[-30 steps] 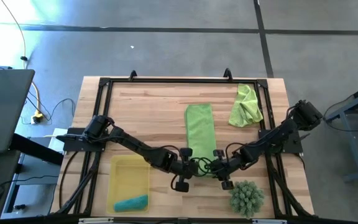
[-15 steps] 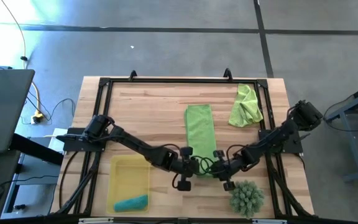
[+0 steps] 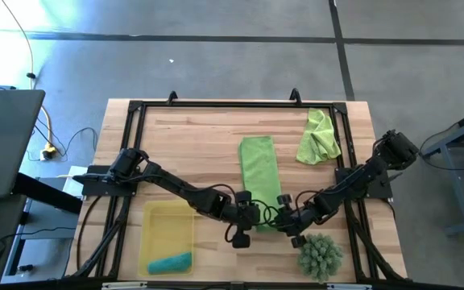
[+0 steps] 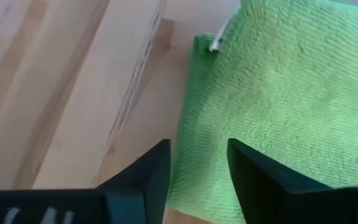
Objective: Roll microfiber towels into tight, uniform cylinder then place into a basket
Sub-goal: Roll the green microfiber towel
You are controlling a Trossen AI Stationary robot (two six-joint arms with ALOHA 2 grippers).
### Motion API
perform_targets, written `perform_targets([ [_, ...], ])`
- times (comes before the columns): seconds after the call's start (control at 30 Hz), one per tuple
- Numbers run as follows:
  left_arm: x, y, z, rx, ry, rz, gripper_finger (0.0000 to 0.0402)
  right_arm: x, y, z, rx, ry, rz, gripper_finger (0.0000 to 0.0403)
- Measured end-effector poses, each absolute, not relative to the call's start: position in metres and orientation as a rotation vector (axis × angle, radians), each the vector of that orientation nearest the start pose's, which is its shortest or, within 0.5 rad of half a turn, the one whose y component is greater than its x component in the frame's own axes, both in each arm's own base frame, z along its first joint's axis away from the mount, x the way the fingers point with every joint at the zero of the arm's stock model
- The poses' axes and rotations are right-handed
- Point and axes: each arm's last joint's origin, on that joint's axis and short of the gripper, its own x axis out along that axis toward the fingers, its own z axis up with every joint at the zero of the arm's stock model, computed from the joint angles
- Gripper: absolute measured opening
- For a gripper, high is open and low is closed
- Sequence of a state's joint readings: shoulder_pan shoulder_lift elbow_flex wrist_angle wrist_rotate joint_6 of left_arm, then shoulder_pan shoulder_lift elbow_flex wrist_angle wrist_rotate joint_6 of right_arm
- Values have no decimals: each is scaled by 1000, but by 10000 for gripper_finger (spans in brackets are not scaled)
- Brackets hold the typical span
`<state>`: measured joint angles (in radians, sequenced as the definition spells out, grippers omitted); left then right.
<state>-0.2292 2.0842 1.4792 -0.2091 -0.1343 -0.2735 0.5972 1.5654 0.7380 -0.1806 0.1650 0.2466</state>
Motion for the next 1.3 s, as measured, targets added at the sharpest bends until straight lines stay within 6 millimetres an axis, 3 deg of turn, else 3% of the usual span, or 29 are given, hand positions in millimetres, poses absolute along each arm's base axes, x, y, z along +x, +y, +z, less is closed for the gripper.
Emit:
perform_targets([
  [0.5, 441, -99, 174, -169, 794, 39, 0, 230, 151, 143, -156, 1042, 262, 70],
  [0.67, 444, -102, 177, -187, 767, -46, 0, 229, 151, 143, -152, 1056, 274, 53],
  [1.03, 446, -105, 177, -233, 756, -86, 0, 239, 158, 180, -248, 1146, 295, 111],
  [1.3, 456, -115, 142, -268, 762, -130, 0, 242, 158, 190, -302, 1158, 316, 126],
])
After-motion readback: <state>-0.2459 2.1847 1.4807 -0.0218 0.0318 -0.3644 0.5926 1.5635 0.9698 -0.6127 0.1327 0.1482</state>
